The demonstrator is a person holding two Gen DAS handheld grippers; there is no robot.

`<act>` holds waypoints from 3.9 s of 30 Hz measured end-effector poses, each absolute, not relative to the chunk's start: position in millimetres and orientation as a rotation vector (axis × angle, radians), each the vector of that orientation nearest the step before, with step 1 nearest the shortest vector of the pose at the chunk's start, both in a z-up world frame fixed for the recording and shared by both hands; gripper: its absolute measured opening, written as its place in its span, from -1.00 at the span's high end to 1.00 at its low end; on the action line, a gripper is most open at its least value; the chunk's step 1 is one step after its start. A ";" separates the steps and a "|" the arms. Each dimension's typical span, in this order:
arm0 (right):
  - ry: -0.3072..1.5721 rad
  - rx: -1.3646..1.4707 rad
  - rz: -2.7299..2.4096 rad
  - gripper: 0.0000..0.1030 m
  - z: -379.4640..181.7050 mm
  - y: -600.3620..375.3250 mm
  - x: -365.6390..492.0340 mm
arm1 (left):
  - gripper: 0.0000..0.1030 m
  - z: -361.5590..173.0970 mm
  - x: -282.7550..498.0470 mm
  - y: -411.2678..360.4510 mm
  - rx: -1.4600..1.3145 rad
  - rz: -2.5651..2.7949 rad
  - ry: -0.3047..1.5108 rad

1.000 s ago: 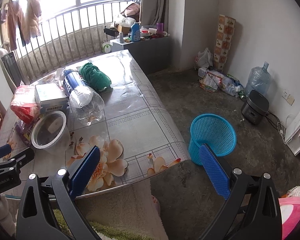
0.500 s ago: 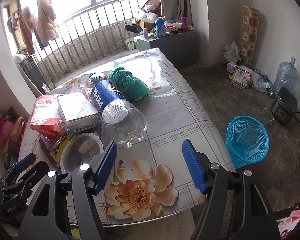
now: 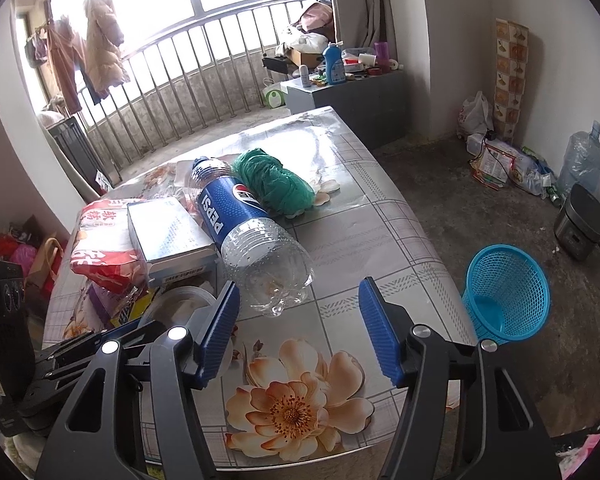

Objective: Collect trash
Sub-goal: 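Reach the left tool to the clear plastic bowl and pinch its rim, then grasp the blue-and-white medicine box with the right tool, then carry the bowl with the left tool while the right tool carries the box, dropping both into the blue basket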

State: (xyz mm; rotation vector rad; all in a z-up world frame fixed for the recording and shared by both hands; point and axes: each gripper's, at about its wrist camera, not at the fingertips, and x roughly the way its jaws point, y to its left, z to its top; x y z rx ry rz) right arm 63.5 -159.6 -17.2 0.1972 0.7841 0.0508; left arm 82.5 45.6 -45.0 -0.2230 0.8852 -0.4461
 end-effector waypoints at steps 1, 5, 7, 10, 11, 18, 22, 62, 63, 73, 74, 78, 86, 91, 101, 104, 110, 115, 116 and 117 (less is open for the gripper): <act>0.782 0.198 0.051 -0.17 -17.0 -160.1 63.6 | 0.75 -46.0 83.4 44.6 -0.227 -0.450 0.891; 0.774 0.205 0.059 -0.16 -16.6 -165.5 63.2 | 0.92 -43.6 80.3 46.2 -0.234 -0.454 0.892; 0.768 0.207 0.066 -0.15 -15.5 -166.6 64.5 | 0.92 -40.6 76.5 48.0 -0.233 -0.455 0.885; 0.757 0.209 0.083 -0.15 -12.3 -165.9 68.3 | 0.92 -35.4 71.2 51.3 -0.235 -0.453 0.874; 0.754 0.212 0.094 -0.15 -10.8 -165.1 69.7 | 0.92 -33.9 70.6 52.6 -0.239 -0.453 0.874; 0.730 0.189 0.240 -0.15 1.5 -137.0 87.5 | 0.92 -21.9 60.5 81.1 -0.255 -0.390 0.847; 0.766 0.147 0.416 -0.15 3.0 -104.4 113.3 | 0.92 -16.6 56.8 105.5 -0.281 -0.330 0.831; 1.082 -0.240 0.561 -0.49 -47.9 22.1 245.5 | 0.92 -24.3 53.9 162.1 -0.377 -0.225 0.793; 1.065 -0.228 0.552 -0.45 -43.3 18.1 242.3 | 0.92 -22.3 52.1 161.4 -0.372 -0.223 0.791; 0.846 0.108 0.589 -0.41 31.0 -74.2 183.6 | 0.92 5.1 26.4 142.8 -0.327 -0.268 0.772; 0.817 0.141 0.584 -0.41 38.6 -87.3 174.9 | 0.92 9.3 25.9 139.5 -0.331 -0.281 0.772; 0.691 0.227 0.521 -0.41 66.4 -146.8 140.8 | 0.92 32.4 31.9 113.8 -0.298 -0.361 0.735; 0.508 0.304 0.155 -0.41 89.0 -281.9 73.0 | 0.92 78.9 99.0 -6.4 -0.147 -0.610 0.774; 0.485 0.418 -0.066 -0.41 63.4 -363.0 44.4 | 0.92 85.2 149.3 -118.6 -0.036 -0.766 0.899; 0.568 0.647 -0.327 -0.42 -41.2 -491.7 65.1 | 0.92 6.9 214.5 -348.7 0.248 -0.880 1.143; 0.611 0.704 -0.374 -0.44 -75.2 -526.7 84.6 | 0.92 -26.7 230.3 -400.2 0.281 -0.884 1.198; 0.732 0.791 -0.427 -0.60 -154.5 -591.4 129.3 | 0.09 -84.4 268.9 -459.8 0.245 -0.821 1.234; 0.761 0.834 -0.479 -0.60 -185.5 -607.7 131.0 | 0.04 -89.2 282.6 -455.1 0.167 -0.813 1.253; 0.745 0.837 -0.478 -0.60 -184.0 -605.8 125.9 | 0.00 -84.2 282.9 -449.4 0.151 -0.826 1.241; 0.727 0.833 -0.475 -0.60 -180.5 -602.7 122.2 | -0.06 -77.1 281.2 -443.2 0.143 -0.838 1.221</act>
